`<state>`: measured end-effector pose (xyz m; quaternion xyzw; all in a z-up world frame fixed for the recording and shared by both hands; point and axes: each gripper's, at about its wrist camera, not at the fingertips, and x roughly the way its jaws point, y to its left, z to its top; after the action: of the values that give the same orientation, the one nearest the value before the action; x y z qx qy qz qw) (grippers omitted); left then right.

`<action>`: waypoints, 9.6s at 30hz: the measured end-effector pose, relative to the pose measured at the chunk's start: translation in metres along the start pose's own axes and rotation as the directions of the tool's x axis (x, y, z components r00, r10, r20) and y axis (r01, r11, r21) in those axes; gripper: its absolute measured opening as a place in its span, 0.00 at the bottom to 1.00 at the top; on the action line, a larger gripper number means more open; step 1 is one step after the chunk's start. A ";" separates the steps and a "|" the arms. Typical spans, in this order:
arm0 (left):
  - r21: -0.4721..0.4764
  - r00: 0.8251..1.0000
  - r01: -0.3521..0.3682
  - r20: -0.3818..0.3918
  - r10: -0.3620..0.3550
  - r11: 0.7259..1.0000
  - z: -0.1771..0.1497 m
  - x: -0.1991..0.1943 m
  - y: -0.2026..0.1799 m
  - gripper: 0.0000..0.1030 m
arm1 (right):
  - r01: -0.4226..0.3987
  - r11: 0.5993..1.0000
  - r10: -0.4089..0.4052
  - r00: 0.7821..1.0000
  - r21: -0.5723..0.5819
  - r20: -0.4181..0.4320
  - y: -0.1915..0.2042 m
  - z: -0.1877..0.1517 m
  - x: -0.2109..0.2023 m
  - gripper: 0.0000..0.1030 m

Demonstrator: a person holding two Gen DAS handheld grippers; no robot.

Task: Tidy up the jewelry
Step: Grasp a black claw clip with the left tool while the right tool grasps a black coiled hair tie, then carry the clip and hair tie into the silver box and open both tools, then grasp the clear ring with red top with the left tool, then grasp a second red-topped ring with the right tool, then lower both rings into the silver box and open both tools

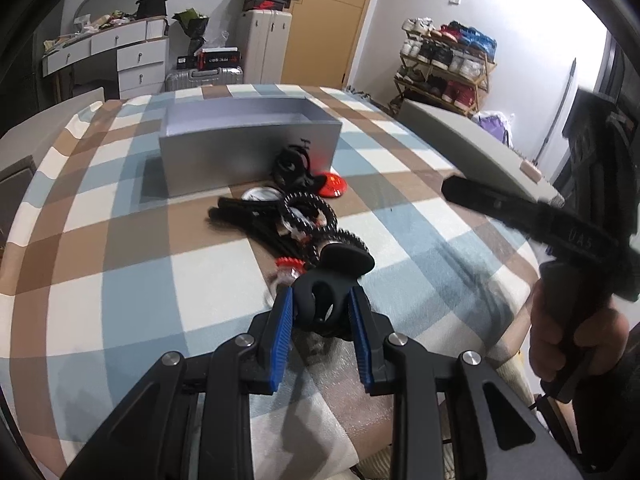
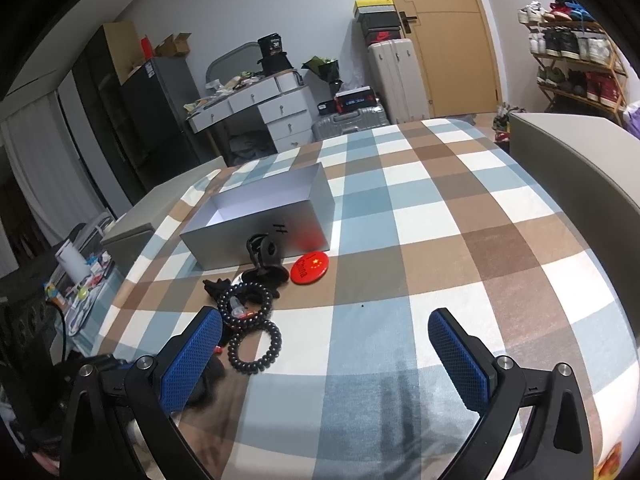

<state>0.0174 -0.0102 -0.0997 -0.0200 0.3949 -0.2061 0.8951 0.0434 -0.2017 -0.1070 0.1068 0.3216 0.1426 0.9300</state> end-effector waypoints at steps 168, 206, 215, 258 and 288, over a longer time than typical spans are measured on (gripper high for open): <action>-0.140 0.978 -0.188 0.068 0.199 0.972 0.001 0.010 0.036 0.99 | 0.001 0.976 0.029 0.991 -0.218 0.132 0.049 -0.001 -0.014 1.00; 0.037 0.989 -0.133 -0.058 0.135 0.990 0.008 0.033 0.018 0.14 | -0.019 0.994 0.024 0.999 -0.110 0.042 0.022 -0.015 -0.003 1.00; 0.002 0.988 -0.149 -0.030 0.149 0.989 0.005 0.024 0.028 0.14 | -0.171 0.984 0.168 0.984 -0.058 -0.058 0.026 -0.003 0.020 0.96; -0.082 0.983 -0.180 0.005 0.181 0.980 0.003 -0.001 0.055 0.14 | -0.278 0.960 0.258 0.934 -0.046 -0.247 0.056 0.003 0.087 0.02; -0.048 0.981 -0.129 0.139 0.135 0.990 0.085 -0.010 0.054 0.14 | -0.393 0.913 0.393 0.919 -0.114 -0.018 0.065 0.093 0.039 0.01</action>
<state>0.0910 0.0328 -0.0452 -0.0258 0.3344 -0.1367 0.9321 0.1184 -0.1377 -0.0390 0.1156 0.2825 0.3446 0.8877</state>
